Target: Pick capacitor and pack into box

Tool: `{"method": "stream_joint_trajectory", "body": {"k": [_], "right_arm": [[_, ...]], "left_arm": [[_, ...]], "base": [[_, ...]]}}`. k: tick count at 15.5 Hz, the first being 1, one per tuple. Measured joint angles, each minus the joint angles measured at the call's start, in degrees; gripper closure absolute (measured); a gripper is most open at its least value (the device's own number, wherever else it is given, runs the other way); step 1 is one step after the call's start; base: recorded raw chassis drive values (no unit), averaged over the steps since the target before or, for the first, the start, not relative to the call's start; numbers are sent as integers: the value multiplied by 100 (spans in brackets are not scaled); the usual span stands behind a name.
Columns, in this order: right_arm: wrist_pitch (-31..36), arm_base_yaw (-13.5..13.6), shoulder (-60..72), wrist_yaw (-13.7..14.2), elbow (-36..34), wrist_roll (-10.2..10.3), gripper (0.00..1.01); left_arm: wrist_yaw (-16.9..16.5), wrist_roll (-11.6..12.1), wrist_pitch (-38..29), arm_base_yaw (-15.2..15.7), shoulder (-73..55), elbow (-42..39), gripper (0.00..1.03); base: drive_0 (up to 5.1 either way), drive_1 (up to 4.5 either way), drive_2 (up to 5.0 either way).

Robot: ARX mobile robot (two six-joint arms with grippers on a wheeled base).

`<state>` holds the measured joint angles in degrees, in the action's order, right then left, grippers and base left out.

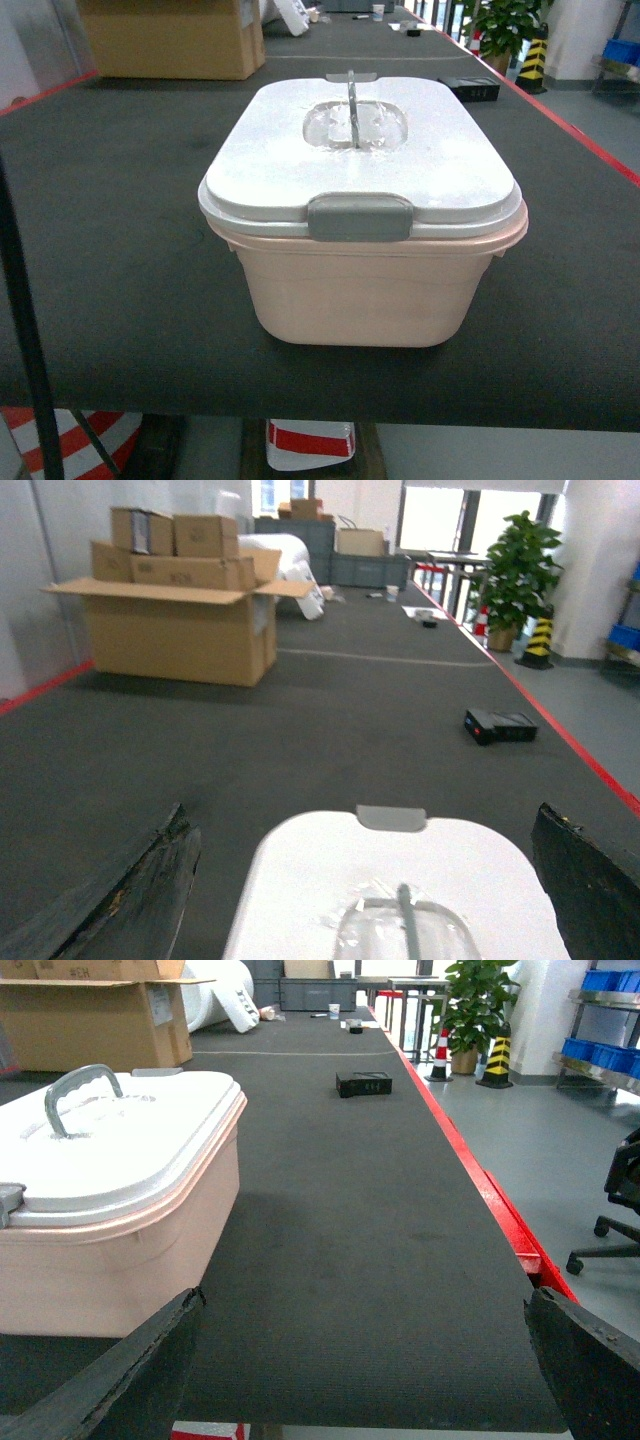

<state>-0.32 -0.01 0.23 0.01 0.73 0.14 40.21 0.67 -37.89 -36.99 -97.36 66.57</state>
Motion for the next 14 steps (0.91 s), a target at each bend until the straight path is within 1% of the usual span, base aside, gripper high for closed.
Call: {"method": "stream_joint_trajectory", "body": {"k": [1, 2, 3, 4, 5, 7, 8, 9, 11, 13, 14], "right_arm": [[0, 0, 0, 0, 0, 0, 3], [0, 0, 0, 2, 0, 0, 3], [-2, 0, 0, 0, 0, 0, 3], [0, 0, 0, 0, 0, 0, 3], [0, 0, 0, 0, 0, 0, 3], [0, 0, 0, 0, 0, 2, 3], [0, 0, 0, 0, 0, 0, 3], [-2, 0, 0, 0, 0, 0, 3], [2, 0, 0, 0, 0, 2, 3], [-2, 0, 0, 0, 0, 0, 3], [0, 0, 0, 2, 0, 0, 3]], "left_arm": [[214, 315, -422, 72, 146, -254, 5], [503, 752, -931, 313, 358, -734, 5], [647, 975, -1029, 503, 625, -1161, 5], [787, 1062, -1034, 629, 1019, -1596, 5], [901, 1123, -1047, 682, 1495, -2013, 5], [1060, 1091, -713, 715, 2350, -2715, 5], [1058, 824, -210, 678, 2813, -3045, 5], [1141, 553, -151, 636, 3228, -3342, 5], [1143, 363, -234, 612, 3416, -3329, 5], [1141, 273, -186, 612, 3333, -3327, 5], [1040, 223, -31, 625, 3346, -3322, 6]], "base": [[0, 0, 0], [0, 0, 0], [0, 0, 0], [0, 0, 0], [0, 0, 0], [0, 0, 0], [0, 0, 0], [0, 0, 0], [0, 0, 0], [0, 0, 0], [0, 0, 0]]}}
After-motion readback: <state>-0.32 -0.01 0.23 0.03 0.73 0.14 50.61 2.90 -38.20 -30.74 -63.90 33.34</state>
